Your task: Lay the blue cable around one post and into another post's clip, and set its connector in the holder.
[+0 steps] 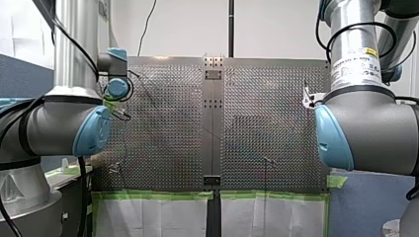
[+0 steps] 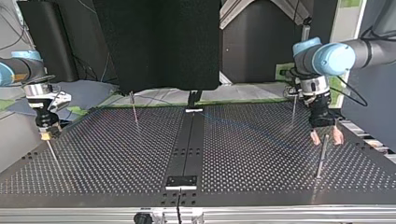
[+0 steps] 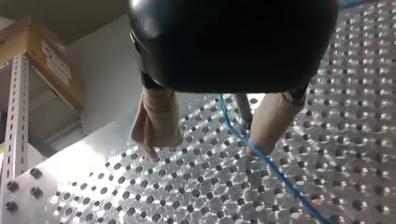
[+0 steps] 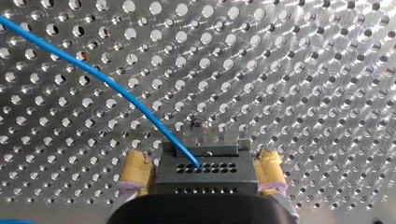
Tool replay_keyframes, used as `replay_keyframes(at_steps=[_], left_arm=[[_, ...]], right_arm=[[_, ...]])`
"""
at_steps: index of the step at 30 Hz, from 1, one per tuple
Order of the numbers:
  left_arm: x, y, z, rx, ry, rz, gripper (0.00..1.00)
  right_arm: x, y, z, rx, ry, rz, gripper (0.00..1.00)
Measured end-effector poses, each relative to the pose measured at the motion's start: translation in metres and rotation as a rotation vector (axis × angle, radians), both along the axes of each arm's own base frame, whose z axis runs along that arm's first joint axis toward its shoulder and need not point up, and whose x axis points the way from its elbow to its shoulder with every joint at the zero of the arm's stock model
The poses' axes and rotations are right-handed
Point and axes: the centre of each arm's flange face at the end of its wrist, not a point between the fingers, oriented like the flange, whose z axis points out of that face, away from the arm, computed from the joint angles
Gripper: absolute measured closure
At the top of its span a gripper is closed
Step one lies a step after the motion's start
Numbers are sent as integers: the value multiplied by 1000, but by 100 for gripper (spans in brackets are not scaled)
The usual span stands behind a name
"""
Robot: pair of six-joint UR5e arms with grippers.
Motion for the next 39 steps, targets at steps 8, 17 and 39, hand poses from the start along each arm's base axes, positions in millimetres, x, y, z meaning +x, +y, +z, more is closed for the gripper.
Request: replay_keyframes(at_steps=[8, 17, 39], left_arm=[[-28, -5, -4, 65, 61, 9, 0], [-53, -5, 18, 155, 46, 38, 0], [-56, -19, 122, 331, 58, 161, 0]], right_arm=[[0, 0, 0, 1, 0, -1, 1], [-2, 0, 0, 0, 1, -4, 1], [-2, 0, 0, 1, 1, -4, 1]])
